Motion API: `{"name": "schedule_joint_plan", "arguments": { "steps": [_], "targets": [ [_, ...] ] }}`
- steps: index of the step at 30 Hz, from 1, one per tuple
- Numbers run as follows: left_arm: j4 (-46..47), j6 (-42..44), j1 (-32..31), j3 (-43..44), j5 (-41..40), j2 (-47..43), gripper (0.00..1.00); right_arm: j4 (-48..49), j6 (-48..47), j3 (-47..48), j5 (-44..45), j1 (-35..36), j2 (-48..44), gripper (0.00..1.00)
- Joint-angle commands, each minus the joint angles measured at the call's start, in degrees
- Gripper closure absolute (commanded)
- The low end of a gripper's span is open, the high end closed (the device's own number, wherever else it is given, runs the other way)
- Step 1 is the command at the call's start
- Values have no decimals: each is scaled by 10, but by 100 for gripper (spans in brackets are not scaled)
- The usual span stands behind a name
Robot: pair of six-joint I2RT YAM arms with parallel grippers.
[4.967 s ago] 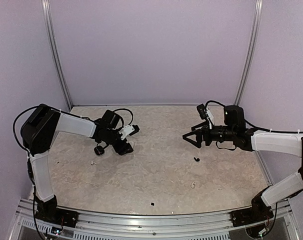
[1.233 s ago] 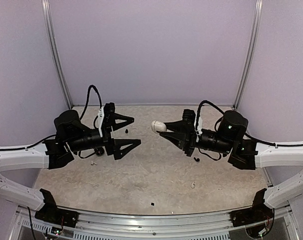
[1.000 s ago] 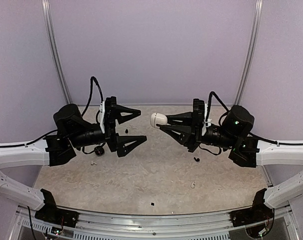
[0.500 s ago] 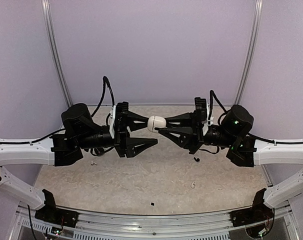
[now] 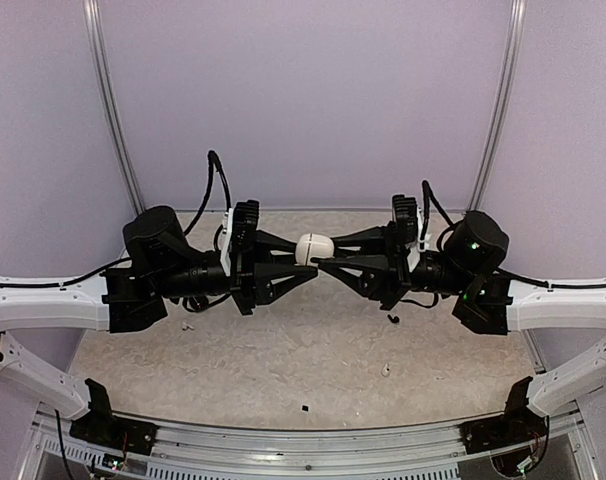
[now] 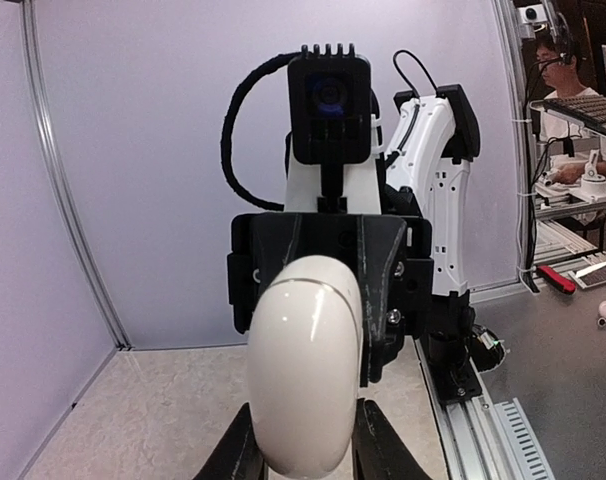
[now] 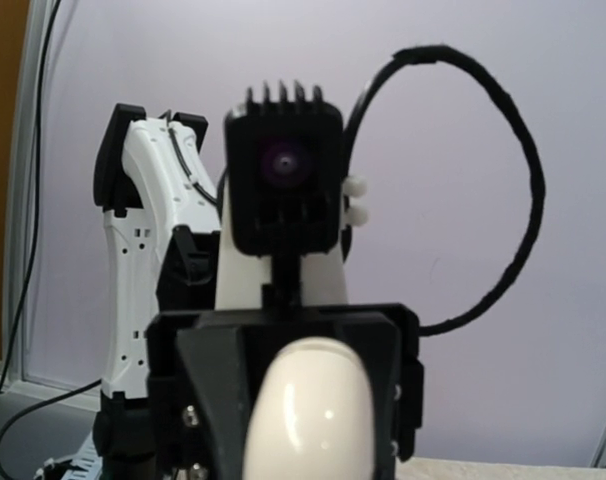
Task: Insert the wireless bluetooth earbuds into the charging case
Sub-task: Pass from the right arm to the left, then pass from the left arm to the right
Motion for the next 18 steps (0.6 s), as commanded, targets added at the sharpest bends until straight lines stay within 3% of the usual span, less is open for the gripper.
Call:
{"name": "schedule_joint_plan", "arguments": {
  "steps": [1, 7, 18],
  "targets": [
    [-2, -11, -5, 19, 10, -3, 72, 17, 2, -11, 15, -4, -10, 83],
    [-53, -4, 2, 32, 4, -2, 80, -49, -16, 6, 31, -4, -25, 61],
    [-226, 22, 43, 70, 20, -7, 82, -335, -132, 94, 78, -6, -62, 51]
  ]
}}
